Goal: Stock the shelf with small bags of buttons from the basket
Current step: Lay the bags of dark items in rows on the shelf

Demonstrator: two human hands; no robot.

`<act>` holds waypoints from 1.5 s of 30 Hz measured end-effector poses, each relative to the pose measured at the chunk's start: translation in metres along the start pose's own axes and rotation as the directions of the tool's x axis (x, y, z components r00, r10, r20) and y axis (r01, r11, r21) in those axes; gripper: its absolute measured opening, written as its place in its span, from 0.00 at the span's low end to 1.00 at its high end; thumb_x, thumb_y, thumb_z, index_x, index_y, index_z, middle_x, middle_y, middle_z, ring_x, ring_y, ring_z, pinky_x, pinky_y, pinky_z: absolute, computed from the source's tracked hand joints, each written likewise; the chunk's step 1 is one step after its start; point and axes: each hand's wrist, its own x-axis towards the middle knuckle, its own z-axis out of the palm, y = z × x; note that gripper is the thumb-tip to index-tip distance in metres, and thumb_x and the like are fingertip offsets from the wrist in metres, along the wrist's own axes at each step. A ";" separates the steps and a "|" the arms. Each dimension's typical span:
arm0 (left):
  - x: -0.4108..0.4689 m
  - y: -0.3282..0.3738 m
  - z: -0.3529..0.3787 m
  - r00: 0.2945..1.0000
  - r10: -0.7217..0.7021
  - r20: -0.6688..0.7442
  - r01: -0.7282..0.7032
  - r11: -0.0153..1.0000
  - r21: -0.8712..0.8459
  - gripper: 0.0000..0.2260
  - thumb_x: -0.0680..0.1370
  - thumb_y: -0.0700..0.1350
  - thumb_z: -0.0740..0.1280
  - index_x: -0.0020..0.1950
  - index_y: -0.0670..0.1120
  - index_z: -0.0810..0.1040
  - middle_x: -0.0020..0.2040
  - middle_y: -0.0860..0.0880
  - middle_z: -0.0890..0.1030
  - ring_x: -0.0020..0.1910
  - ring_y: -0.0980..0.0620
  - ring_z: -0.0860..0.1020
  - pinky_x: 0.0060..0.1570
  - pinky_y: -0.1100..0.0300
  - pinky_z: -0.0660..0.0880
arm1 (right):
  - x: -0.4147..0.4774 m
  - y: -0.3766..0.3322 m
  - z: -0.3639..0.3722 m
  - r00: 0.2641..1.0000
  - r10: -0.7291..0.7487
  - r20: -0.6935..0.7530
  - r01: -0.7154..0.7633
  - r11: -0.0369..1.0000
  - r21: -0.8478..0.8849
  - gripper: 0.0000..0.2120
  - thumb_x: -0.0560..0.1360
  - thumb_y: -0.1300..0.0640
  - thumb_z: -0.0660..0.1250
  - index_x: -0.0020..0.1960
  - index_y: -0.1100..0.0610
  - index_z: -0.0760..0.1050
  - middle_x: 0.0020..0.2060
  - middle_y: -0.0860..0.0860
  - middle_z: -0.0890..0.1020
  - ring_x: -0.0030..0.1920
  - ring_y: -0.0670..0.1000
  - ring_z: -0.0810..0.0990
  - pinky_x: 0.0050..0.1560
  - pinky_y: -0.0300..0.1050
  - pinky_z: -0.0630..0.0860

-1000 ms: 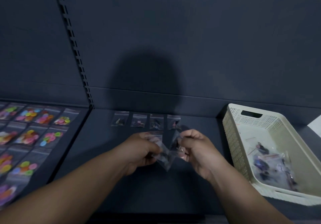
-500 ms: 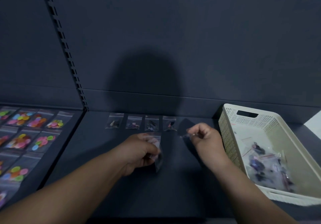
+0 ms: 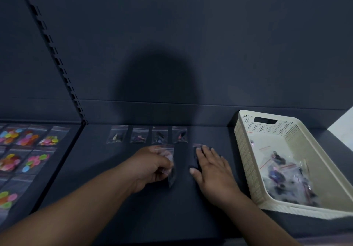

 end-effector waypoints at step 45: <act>0.011 0.021 0.029 0.996 0.084 0.039 -0.084 0.996 0.003 0.10 0.75 0.30 0.64 0.49 0.45 0.76 0.39 0.46 0.82 0.34 0.50 0.82 0.33 0.57 0.79 | 0.025 0.026 -0.041 0.994 0.080 -0.078 0.014 0.606 0.795 0.09 0.78 0.57 0.63 0.56 0.55 0.78 0.53 0.50 0.81 0.53 0.45 0.78 0.55 0.35 0.69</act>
